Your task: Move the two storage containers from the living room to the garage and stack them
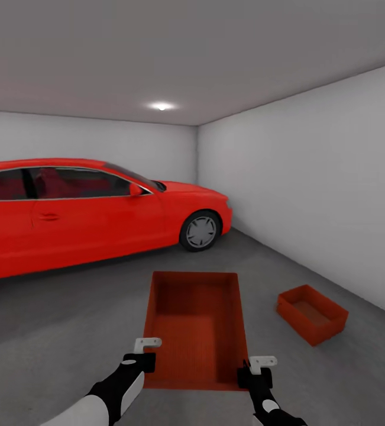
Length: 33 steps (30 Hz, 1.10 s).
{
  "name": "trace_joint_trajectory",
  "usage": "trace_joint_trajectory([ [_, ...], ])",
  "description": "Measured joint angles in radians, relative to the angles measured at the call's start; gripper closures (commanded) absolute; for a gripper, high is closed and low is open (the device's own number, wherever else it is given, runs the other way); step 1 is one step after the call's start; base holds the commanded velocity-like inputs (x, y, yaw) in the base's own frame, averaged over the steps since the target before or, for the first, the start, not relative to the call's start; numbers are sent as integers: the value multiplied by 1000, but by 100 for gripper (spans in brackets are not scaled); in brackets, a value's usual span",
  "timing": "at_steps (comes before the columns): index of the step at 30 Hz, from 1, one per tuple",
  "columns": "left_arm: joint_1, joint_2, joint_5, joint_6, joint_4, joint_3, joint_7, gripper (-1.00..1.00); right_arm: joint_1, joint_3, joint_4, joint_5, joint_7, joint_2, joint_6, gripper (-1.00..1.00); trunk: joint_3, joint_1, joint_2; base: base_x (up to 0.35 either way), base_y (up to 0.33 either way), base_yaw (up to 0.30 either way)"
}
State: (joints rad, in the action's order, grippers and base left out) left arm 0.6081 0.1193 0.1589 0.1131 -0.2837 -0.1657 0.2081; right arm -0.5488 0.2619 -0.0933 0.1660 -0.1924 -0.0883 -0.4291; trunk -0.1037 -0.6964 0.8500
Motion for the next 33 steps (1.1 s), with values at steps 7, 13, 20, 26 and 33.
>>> trace_joint_trajectory([
  [7, 0, 0, 0, 0, -1, 0, 0, 100, 0, -5, 0, -6, 2, 1, -2, 100, 0, 0, 0, 299, 219, -283],
  [13, 0, 0, 1, 0, -2, -1, 0, 100, 0, -5, 0, -7, 2, 1, -2, 100, 0, 0, 0, 299, 219, -283],
  [20, 0, -1, 3, 0, -2, -3, -1, 100, 0, -6, 0, -8, 2, 1, -2, 100, 0, 0, 0, 299, 219, -283],
  [26, 0, 1, 0, -1, -2, 0, 0, 100, 0, -10, -1, -12, 4, 2, -2, 100, 0, 0, 0, 299, 219, -283],
  [33, 0, 1, 0, -1, -2, 0, 0, 100, 0, -10, -1, -13, 4, 2, -3, 100, 0, 0, 0, 299, 216, -283],
])
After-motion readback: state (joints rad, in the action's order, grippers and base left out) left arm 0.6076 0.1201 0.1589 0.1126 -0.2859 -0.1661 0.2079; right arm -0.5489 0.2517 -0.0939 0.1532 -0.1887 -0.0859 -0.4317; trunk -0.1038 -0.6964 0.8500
